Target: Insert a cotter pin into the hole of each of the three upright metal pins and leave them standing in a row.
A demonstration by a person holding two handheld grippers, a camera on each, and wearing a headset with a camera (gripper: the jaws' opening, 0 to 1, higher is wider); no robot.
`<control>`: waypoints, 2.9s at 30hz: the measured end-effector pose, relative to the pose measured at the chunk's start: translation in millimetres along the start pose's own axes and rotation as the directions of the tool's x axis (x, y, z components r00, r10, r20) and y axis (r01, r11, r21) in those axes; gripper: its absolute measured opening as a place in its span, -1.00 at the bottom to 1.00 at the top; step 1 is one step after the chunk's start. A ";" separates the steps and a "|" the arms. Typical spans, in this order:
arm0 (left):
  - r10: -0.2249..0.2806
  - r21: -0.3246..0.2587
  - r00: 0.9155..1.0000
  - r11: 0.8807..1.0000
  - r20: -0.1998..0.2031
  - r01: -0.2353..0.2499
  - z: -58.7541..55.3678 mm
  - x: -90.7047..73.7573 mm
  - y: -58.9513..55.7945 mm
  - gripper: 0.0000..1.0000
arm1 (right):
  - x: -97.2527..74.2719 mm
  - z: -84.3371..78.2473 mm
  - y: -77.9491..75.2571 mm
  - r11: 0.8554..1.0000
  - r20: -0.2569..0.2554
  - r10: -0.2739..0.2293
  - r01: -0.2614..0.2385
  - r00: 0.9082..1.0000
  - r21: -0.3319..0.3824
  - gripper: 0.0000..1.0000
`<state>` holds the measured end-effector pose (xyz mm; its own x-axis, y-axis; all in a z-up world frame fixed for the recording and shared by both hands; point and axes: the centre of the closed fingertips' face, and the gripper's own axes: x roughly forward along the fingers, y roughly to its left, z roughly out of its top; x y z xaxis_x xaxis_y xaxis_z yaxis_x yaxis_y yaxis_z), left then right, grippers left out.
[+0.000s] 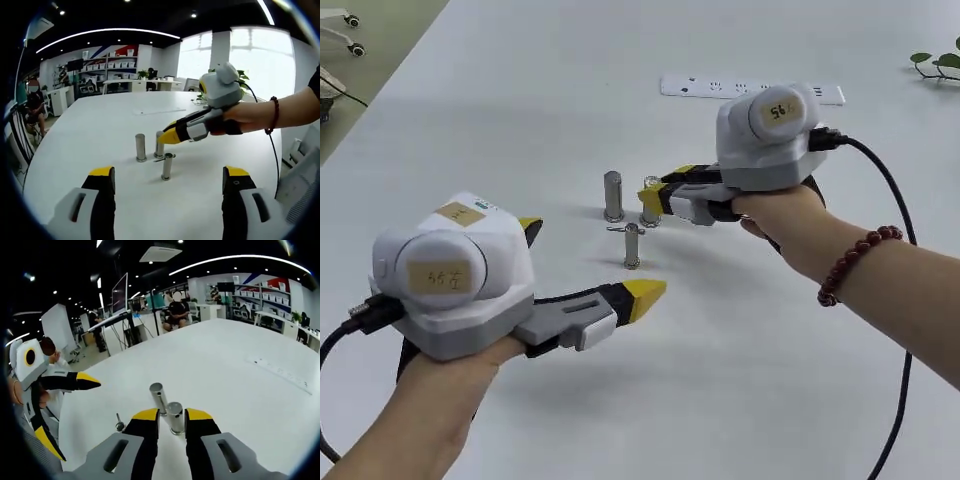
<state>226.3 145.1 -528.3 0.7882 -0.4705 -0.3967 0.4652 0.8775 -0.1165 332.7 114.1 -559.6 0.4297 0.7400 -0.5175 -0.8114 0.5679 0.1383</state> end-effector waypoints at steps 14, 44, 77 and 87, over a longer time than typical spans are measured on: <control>-0.010 0.055 1.000 0.998 -0.024 0.011 -2.7 -1.4 -5.2 0.96 | 9.6 -4.6 -8.2 0.998 0.028 0.002 -0.004 1.000 0.055 -0.78; -0.010 0.055 1.000 0.998 -0.011 0.011 -1.0 -5.1 -8.9 0.99 | -30.9 -23.4 -2.9 0.988 -0.040 0.047 -0.053 0.998 -0.145 -0.85; -0.026 0.065 1.000 0.998 0.011 0.026 -0.7 -16.8 -20.3 0.98 | -68.8 -49.0 44.6 0.948 -0.076 0.212 -0.224 0.974 -0.225 -0.85; -0.027 0.066 1.000 0.997 0.009 0.027 -1.7 -17.3 -20.5 0.97 | -71.2 -58.1 53.9 0.946 -0.100 0.212 -0.230 0.972 -0.229 -0.85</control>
<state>202.5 135.4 -520.6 0.7789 -0.4952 -0.3848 0.5117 0.8566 -0.0665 235.4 71.1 -564.4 0.2056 0.8040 -0.5580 -0.9571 0.2842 0.0568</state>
